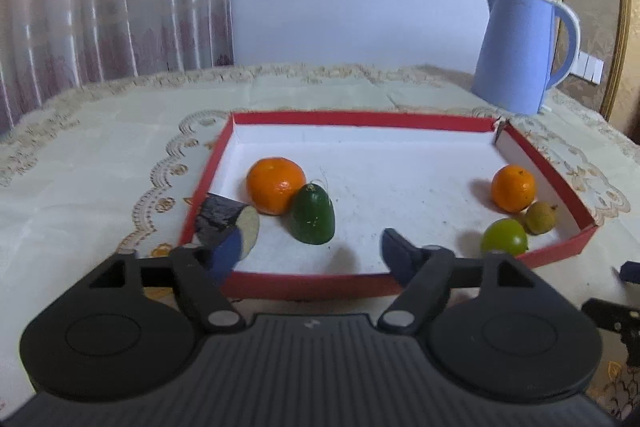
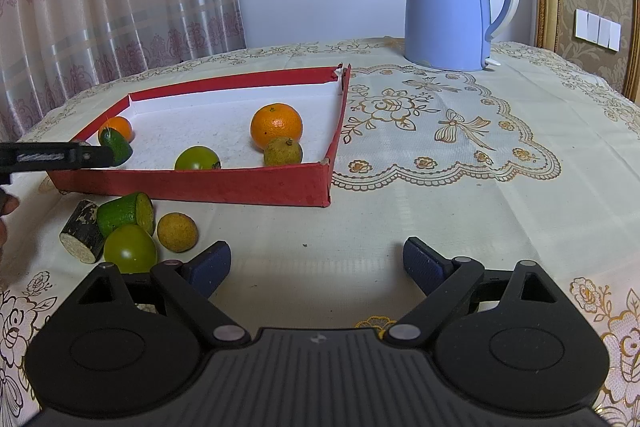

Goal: Organize fruits
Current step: 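Carry the cucumber piece into the red tray and open the left gripper, then lift the open left gripper up away from the tray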

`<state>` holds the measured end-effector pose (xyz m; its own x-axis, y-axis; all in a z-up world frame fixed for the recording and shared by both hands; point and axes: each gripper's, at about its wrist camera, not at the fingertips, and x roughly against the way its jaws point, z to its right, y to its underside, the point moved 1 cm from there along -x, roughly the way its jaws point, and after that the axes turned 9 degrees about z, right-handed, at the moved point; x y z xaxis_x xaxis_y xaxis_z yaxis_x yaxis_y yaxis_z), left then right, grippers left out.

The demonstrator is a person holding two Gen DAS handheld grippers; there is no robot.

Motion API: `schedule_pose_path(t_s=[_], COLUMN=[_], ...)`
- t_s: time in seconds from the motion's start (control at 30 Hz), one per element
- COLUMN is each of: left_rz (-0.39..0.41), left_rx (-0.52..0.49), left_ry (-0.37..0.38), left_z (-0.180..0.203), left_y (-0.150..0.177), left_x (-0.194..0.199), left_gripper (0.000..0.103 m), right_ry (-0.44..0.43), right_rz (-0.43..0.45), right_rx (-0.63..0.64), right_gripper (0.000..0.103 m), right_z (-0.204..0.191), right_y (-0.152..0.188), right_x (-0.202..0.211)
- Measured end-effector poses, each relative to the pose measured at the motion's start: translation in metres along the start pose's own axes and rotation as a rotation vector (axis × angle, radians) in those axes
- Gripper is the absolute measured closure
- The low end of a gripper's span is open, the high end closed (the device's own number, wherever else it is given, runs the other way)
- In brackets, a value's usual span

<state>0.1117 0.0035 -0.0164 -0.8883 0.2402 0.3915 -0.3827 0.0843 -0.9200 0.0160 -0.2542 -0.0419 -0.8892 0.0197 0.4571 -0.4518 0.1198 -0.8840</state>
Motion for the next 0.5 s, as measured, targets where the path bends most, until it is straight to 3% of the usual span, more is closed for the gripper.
schedule_pose_path(t_s=[0.07, 0.3, 0.5], left_rz=[0.029, 0.056, -0.001], left_rx=[0.015, 0.117, 0.102], left_ry=[-0.029, -0.058, -0.074], left_z=[-0.003, -0.026, -0.032], left_y=[-0.001, -0.001, 0.015], left_x=[0.006, 0.028, 0.044], left_gripper=[0.005, 0.005, 0.002], right_ry=[0.0, 0.001, 0.003], right_rz=[0.0, 0.0, -0.001], right_rx=[0.0, 0.001, 0.005], right_gripper=[0.009, 0.009, 0.009], right_z=[0.0, 0.0, -0.001], right_y=[0.0, 0.0, 0.0], right_x=[0.0, 0.0, 0.0])
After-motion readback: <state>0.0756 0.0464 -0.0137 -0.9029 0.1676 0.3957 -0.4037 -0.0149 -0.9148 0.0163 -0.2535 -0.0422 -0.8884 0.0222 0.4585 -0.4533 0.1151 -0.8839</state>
